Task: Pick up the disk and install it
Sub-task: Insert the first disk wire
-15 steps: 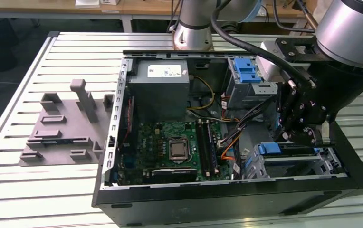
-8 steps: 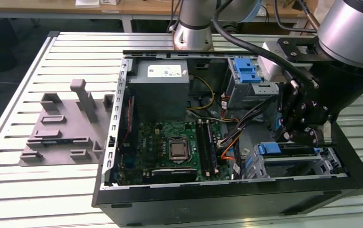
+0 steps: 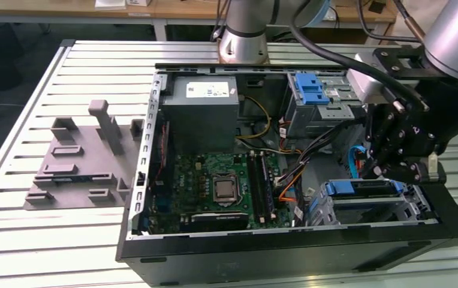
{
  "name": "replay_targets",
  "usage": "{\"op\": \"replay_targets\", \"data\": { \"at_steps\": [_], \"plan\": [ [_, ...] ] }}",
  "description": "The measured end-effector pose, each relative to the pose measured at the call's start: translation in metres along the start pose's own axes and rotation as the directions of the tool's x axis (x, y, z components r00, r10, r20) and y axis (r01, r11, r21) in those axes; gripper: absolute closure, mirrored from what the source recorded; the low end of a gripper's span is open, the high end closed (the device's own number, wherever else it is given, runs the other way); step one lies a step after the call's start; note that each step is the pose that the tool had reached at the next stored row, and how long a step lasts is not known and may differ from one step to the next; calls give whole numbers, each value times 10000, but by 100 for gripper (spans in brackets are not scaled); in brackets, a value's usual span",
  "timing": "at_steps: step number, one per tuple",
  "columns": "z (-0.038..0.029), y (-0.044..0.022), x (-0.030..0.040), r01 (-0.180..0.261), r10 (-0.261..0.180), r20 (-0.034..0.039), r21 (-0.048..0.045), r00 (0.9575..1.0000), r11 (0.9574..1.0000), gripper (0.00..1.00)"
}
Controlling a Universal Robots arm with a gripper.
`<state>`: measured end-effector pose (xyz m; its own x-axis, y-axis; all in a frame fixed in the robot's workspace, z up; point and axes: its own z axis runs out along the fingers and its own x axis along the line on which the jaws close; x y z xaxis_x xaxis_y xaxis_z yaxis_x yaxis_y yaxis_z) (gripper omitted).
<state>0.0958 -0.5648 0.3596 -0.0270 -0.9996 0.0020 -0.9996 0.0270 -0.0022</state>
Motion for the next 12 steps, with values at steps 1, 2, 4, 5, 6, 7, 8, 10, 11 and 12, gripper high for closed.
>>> {"op": "replay_targets", "data": {
  "at_steps": [1,2,4,5,6,7,8,10,11,12],
  "plan": [
    [0,-27,-1,0,0,-1,0,10000,10000,89],
    [0,-53,-2,1,-1,-1,0,10000,10000,89],
    [0,-105,-3,0,0,-1,0,10000,10000,89],
    [0,-131,-4,1,-1,0,0,10000,10000,89],
    [0,-157,-4,0,0,0,-1,10000,10000,89],
    [1,-181,-5,0,0,1,-1,10000,10000,89],
    [1,-200,-6,0,0,0,-1,10000,10000,89],
    [-1,-219,-7,1,-1,-1,0,10000,10000,89],
    [-3,-222,-8,0,0,0,0,10000,10000,89],
    [-8,-223,-8,-1,1,0,3,10000,10000,89]
  ]
}}
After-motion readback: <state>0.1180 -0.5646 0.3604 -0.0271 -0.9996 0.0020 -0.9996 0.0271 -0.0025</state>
